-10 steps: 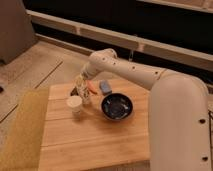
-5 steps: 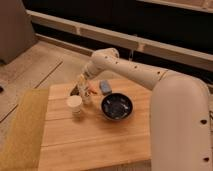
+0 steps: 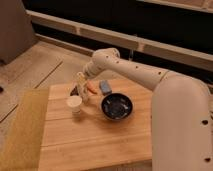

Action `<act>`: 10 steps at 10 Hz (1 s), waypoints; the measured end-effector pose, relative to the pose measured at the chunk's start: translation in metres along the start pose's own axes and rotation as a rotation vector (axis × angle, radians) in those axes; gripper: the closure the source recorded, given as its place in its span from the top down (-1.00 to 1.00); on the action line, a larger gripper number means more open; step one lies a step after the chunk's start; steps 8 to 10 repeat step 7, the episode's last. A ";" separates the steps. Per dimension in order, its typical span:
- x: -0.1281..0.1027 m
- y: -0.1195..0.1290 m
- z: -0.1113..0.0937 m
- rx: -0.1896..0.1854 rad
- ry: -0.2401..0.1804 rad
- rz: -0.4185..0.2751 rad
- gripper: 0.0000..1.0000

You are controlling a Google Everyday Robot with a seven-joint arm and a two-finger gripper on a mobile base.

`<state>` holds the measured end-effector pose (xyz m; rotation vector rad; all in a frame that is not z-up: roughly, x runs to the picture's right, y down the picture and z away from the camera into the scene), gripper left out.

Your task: Stand the bottle upright

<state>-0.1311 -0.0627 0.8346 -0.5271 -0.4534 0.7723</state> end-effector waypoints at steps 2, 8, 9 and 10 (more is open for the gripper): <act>0.002 0.000 -0.001 -0.004 -0.002 0.007 -0.02; 0.009 0.004 0.000 -0.022 0.020 0.023 0.36; 0.009 0.004 0.000 -0.022 0.020 0.023 0.36; 0.009 0.004 0.000 -0.022 0.020 0.023 0.36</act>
